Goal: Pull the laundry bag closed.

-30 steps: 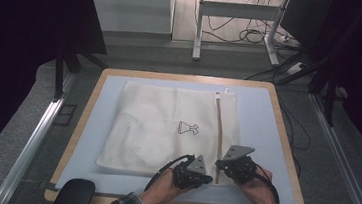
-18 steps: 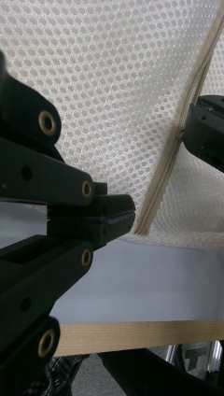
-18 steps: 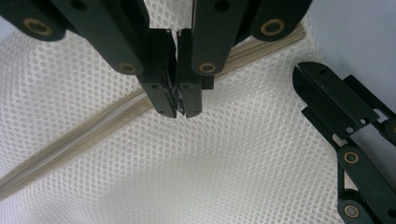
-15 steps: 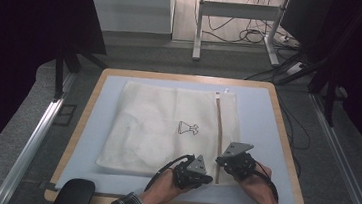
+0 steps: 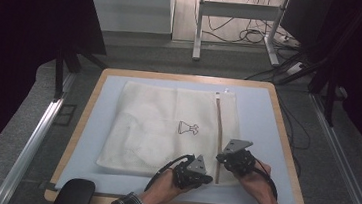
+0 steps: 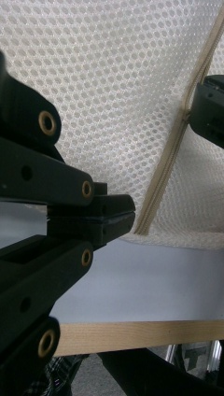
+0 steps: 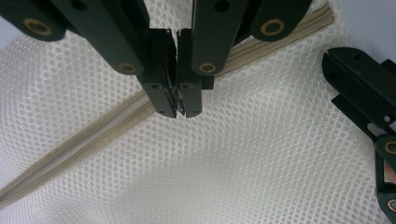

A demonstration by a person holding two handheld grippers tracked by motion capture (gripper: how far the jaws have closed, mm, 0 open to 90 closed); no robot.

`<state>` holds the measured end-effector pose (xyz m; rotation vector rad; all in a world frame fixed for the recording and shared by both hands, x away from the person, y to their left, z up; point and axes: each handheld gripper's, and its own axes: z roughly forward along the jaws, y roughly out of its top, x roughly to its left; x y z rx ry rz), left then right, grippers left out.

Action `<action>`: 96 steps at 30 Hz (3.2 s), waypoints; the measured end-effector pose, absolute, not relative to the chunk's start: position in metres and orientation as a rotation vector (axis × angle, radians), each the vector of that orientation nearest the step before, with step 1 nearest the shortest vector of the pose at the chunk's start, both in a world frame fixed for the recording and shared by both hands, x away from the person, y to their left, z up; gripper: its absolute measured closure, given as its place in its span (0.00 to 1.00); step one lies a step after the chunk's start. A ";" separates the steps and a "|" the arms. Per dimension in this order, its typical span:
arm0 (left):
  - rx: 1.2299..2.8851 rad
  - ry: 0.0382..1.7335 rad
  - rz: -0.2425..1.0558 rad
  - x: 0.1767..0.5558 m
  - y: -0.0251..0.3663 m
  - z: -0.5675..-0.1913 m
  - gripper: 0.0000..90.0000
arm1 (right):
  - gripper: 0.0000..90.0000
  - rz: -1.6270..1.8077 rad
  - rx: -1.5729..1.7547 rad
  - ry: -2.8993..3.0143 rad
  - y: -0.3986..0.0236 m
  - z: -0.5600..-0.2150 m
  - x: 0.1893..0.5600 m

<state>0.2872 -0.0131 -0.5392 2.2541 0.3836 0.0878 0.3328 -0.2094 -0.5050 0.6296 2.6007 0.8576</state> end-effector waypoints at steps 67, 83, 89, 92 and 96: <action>2.233 0.400 0.074 0.286 -0.014 -0.540 1.00 | 0.95 0.822 0.665 2.543 -0.209 -0.504 0.381; 2.236 0.375 0.107 0.283 -0.014 -0.540 1.00 | 0.95 0.818 0.661 2.543 -0.206 -0.504 0.394; 2.239 0.363 0.112 0.282 -0.015 -0.540 1.00 | 0.95 0.821 0.659 2.542 -0.205 -0.504 0.398; 2.252 0.348 0.125 0.282 -0.014 -0.539 1.00 | 0.95 0.822 0.661 2.545 -0.204 -0.504 0.400; 2.253 0.346 0.129 0.281 -0.014 -0.539 1.00 | 0.96 0.818 0.667 2.540 -0.204 -0.503 0.402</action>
